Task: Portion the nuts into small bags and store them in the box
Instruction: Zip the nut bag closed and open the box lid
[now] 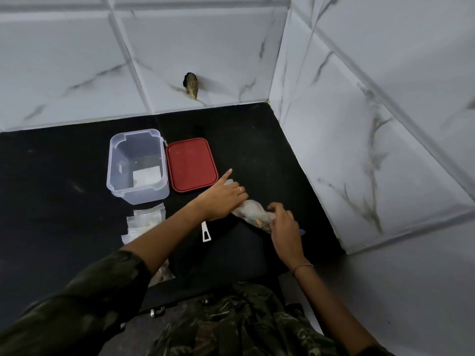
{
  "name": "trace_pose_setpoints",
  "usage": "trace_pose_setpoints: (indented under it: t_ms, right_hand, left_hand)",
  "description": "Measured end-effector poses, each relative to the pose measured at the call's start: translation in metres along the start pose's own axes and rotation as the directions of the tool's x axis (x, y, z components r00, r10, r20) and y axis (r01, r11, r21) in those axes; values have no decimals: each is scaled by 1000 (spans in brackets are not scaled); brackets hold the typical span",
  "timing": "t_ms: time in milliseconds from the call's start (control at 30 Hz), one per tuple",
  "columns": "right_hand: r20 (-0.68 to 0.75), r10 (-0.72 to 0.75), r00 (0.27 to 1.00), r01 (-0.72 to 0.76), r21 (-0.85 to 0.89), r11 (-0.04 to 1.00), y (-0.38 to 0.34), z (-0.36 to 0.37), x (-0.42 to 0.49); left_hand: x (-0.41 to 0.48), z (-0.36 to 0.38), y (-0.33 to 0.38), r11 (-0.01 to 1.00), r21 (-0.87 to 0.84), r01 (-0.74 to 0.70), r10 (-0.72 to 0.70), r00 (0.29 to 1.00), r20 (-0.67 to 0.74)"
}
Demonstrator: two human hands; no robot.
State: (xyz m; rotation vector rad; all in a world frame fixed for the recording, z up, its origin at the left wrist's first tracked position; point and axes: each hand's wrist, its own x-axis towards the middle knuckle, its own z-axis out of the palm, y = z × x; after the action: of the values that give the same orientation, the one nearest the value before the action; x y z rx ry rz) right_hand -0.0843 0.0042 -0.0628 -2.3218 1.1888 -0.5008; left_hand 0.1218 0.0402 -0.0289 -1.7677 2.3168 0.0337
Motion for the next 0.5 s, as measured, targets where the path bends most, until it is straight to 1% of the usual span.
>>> trace_pose_setpoints:
  t_ms: [100, 133, 200, 233, 300, 333, 367, 400, 433, 467, 500]
  right_hand:
    - [44, 40, 998, -34, -130, 991, -2, 6, 11]
    - [62, 49, 997, -37, -176, 984, -2, 9, 15]
    - [91, 25, 996, -1, -256, 967, -3, 14, 22]
    - [108, -9, 994, 40, -291, 956, -1, 17, 25]
    - [209, -51, 976, 119, -322, 939, 4, 19, 35]
    - [290, -50, 956, 137, -287, 948, 6, 17, 42]
    - [382, -29, 924, 125, -230, 965, 8, 14, 49]
    - [457, 4, 890, 73, -151, 986, 8, 9, 54]
    - [511, 41, 859, -13, -58, 998, 7, 5, 59]
    - [554, 80, 828, -103, 11, 995, 3, 1, 62]
    - [592, 100, 800, -160, 49, 986, -1, -3, 66]
  left_hand:
    - [2, 16, 0, 989, -134, 59, -59, 998, 4]
    - [5, 19, 2, 985, -154, 79, -79, 997, 7]
    - [10, 24, 4, 980, -168, 107, -104, 994, 25]
    - [12, 25, 4, 977, -176, 116, -110, 993, 42]
    - [14, 24, 2, 971, -198, 134, -121, 990, 79]
    - [15, 24, 1, 966, -213, 146, -128, 987, 94]
    - [16, 25, 1, 960, -229, 159, -138, 985, 104]
    - [16, 25, 1, 954, -244, 173, -151, 983, 105]
    - [17, 25, 1, 946, -264, 187, -166, 981, 101]
    - [18, 26, 1, 934, -292, 204, -184, 978, 93]
    - [19, 25, 1, 919, -326, 224, -207, 974, 87]
